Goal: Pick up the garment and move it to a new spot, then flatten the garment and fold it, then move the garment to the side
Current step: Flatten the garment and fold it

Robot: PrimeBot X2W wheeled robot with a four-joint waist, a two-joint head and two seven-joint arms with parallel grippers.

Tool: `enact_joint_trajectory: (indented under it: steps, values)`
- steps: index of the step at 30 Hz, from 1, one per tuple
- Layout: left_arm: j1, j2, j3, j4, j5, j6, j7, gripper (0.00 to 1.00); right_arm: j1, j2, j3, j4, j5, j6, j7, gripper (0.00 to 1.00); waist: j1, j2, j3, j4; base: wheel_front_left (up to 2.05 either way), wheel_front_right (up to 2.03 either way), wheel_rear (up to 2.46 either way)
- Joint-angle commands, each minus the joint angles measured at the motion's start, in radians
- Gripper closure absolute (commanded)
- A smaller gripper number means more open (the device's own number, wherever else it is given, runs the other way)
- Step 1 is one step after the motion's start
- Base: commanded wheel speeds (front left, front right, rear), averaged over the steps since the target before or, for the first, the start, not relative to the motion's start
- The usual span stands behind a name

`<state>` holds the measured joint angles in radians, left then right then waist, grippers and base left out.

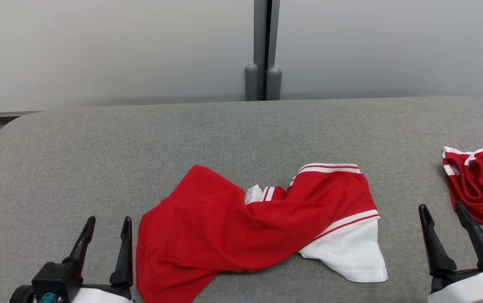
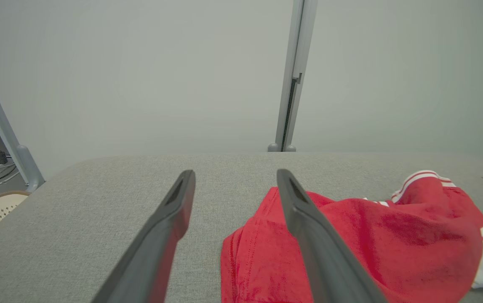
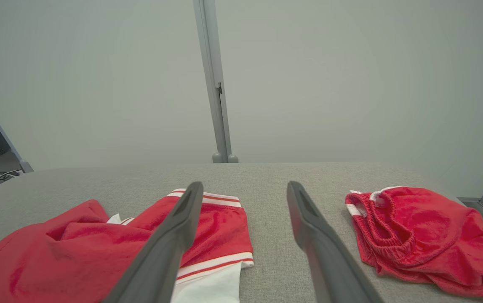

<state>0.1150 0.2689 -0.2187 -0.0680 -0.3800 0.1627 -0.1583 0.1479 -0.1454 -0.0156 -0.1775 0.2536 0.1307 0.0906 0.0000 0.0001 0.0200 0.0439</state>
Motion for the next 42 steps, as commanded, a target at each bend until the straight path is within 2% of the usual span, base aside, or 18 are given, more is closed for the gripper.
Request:
enact_joint_trajectory:
  steps: [1,4,11,21,22,23,25,26,37,42]
  values:
    - [-0.018,0.007,-0.006,0.001,-0.004,-0.003,0.008,0.00,-0.004,-0.001,-0.002,-0.004,0.003,0.000,-0.007,0.00,0.0000,-0.0001,0.006,0.002,0.00,0.00,0.00]
    - [-0.044,0.000,-0.022,0.041,-0.035,-0.034,0.045,0.00,-0.014,0.003,-0.001,-0.007,0.003,0.000,-0.006,0.00,0.0000,-0.0001,0.021,0.004,0.00,0.00,0.00]
    - [-0.104,-0.018,-0.067,0.251,-0.122,-0.122,0.152,0.00,-0.037,0.007,0.024,0.008,0.003,0.000,-0.011,0.00,0.0000,-0.0001,0.065,-0.009,0.00,0.00,0.00]
    - [-0.214,-0.028,-0.077,0.492,-0.143,-0.190,0.119,0.00,-0.057,0.015,0.028,0.023,0.005,0.000,-0.025,0.00,0.0000,-0.0001,0.107,-0.025,0.00,0.00,0.00]
    - [-0.222,-0.029,-0.079,0.505,-0.142,-0.193,0.112,0.04,-0.059,0.015,0.027,0.023,0.005,0.000,-0.026,0.00,0.0000,-0.0001,0.110,-0.025,0.00,0.00,0.00]
    - [-0.231,-0.029,-0.082,0.517,-0.138,-0.197,0.107,0.22,-0.060,0.016,0.026,0.025,0.006,0.000,-0.027,0.00,0.0000,-0.0001,0.113,-0.025,0.00,0.00,0.00]
    - [-0.242,-0.031,-0.086,0.535,-0.138,-0.203,0.098,0.79,-0.061,0.018,0.023,0.025,0.007,0.000,-0.030,0.00,0.0000,-0.0001,0.118,-0.026,0.00,0.00,0.00]
    - [-0.248,-0.029,-0.090,0.545,-0.131,-0.203,0.094,1.00,-0.062,0.019,0.023,0.026,0.007,0.000,-0.031,0.00,0.0000,-0.0001,0.120,-0.025,0.00,0.00,0.00]
    - [-0.273,-0.018,-0.097,0.553,-0.117,-0.199,0.042,1.00,-0.048,0.012,-0.002,0.060,0.003,0.000,-0.024,0.00,0.0000,-0.0001,0.128,-0.019,0.00,0.00,0.00]
    - [-0.266,-0.010,-0.098,0.491,-0.115,-0.186,0.044,1.00,0.007,0.001,0.022,0.209,0.033,0.000,0.001,0.00,0.0000,-0.0001,0.140,0.002,0.00,0.00,0.00]
